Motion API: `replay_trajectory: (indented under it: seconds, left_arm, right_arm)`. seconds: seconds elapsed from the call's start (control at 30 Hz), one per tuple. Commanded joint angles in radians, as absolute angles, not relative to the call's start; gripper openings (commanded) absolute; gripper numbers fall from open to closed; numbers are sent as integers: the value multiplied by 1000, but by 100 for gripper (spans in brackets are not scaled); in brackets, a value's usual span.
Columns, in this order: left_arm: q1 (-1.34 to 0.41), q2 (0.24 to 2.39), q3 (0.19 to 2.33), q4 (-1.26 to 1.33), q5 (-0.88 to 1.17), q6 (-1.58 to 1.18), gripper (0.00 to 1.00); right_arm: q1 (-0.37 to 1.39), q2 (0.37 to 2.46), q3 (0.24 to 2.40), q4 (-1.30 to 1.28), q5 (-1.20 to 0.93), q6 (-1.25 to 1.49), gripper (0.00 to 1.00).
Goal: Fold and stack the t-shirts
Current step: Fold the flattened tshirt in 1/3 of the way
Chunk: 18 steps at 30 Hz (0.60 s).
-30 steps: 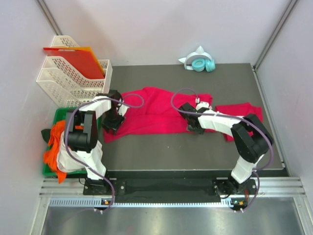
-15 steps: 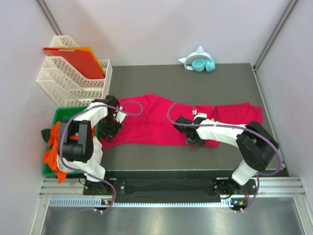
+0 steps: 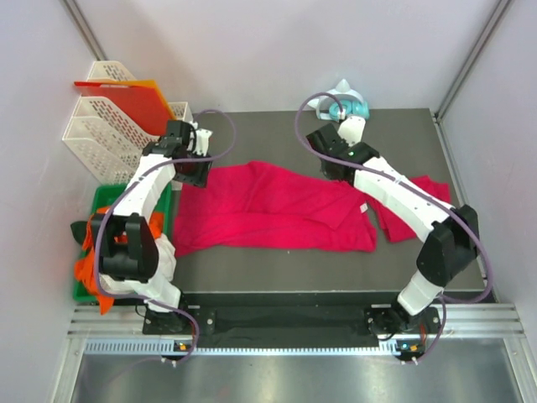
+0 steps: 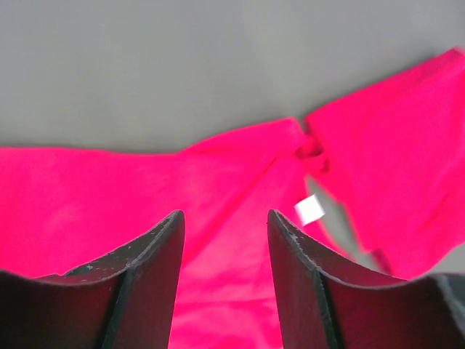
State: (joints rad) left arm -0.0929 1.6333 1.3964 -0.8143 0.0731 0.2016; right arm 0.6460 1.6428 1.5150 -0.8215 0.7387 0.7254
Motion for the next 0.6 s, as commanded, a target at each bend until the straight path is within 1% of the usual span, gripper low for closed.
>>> replay_trajectory:
  seconds: [0.0, 0.1, 0.2, 0.37, 0.57]
  left_arm:
    - [-89, 1764, 1477, -719, 72, 92, 53]
    - [-89, 1929, 1587, -777, 23, 75, 50]
    - [-89, 2005, 1640, -778, 9, 75, 49]
    - [-89, 2046, 1644, -729, 18, 63, 49]
    - [-89, 2089, 1651, -752, 55, 31, 48]
  right_arm:
    - [565, 1748, 1549, -747, 713, 523, 49]
    - [520, 1805, 1591, -726, 673, 480, 48]
    - [489, 1870, 1629, -696, 647, 457, 47]
    - [443, 1986, 1750, -713, 615, 449, 47]
    - [408, 2068, 1778, -706, 535, 449, 47]
